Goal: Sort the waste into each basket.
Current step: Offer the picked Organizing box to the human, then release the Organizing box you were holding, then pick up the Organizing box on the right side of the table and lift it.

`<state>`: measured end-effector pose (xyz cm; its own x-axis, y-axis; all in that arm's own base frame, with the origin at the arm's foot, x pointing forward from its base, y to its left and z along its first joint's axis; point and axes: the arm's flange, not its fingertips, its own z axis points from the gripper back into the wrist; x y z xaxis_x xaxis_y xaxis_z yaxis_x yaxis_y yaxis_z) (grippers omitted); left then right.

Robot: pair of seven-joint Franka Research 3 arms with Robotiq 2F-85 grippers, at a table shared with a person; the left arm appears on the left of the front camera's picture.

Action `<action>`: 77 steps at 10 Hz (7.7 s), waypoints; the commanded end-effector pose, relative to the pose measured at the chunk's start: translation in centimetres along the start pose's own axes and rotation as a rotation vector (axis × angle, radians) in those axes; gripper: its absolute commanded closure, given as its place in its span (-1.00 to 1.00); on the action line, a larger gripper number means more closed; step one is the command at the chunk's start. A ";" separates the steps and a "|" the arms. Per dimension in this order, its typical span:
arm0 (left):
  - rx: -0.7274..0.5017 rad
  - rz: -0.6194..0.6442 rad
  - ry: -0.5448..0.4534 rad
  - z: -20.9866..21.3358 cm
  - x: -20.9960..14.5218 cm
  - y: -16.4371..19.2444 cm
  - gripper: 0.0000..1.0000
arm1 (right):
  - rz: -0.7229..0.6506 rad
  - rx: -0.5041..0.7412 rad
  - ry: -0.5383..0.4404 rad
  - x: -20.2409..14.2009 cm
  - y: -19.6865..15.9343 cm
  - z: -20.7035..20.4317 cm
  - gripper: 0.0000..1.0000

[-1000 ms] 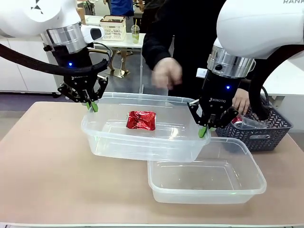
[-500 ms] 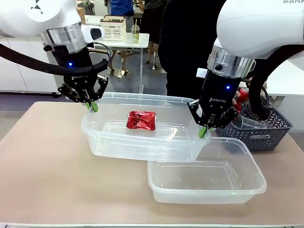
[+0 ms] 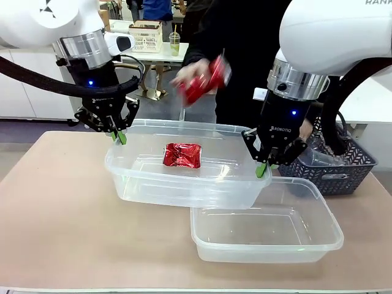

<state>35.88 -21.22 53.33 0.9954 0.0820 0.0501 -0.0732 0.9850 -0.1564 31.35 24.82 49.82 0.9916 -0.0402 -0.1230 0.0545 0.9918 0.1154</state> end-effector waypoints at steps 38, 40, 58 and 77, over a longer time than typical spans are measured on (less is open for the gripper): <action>0.039 -0.034 -0.179 -2.4 13.1 1.3 0.81 | 0.053 0.070 -0.060 14.5 2.3 -0.3 0.89; 0.039 -0.034 -0.179 -2.4 13.1 1.3 0.81 | 0.053 0.070 -0.060 14.5 2.3 -0.3 0.89; -0.165 -0.163 -0.535 1.9 8.3 0.5 -1.00 | 0.042 0.500 -0.810 9.6 -2.2 4.7 -1.00; -0.238 -0.305 0.123 -4.7 -2.0 -14.9 -1.00 | 0.381 0.032 -0.269 -2.4 -18.7 4.8 -1.00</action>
<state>35.86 -36.10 52.26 0.9660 -0.2584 -0.0026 0.2321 0.8721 -0.4307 28.45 4.02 53.54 0.9194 0.1932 0.3427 -0.2802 0.9331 0.2255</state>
